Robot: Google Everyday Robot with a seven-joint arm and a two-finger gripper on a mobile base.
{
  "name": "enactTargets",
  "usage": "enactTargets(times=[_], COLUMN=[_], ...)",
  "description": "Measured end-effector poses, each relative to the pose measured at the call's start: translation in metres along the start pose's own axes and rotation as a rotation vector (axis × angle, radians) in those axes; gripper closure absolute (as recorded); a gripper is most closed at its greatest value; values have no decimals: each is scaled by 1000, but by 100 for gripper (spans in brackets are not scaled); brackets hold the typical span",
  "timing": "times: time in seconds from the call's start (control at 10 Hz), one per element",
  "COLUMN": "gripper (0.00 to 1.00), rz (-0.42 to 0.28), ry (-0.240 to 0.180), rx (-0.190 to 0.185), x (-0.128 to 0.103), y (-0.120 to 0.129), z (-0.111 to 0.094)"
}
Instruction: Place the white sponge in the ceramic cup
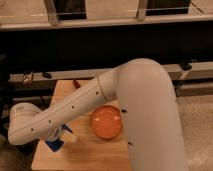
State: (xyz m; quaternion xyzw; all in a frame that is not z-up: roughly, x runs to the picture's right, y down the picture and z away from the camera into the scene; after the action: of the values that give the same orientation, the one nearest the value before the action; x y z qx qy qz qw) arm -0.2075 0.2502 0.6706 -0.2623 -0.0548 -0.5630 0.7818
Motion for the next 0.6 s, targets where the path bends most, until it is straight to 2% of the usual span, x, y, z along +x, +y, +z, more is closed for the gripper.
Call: enactTargets(times=[0.6], gripper=[20], rz=[-10], ry=[6], rx=[6], x=[-5], y=[-2], z=[-4])
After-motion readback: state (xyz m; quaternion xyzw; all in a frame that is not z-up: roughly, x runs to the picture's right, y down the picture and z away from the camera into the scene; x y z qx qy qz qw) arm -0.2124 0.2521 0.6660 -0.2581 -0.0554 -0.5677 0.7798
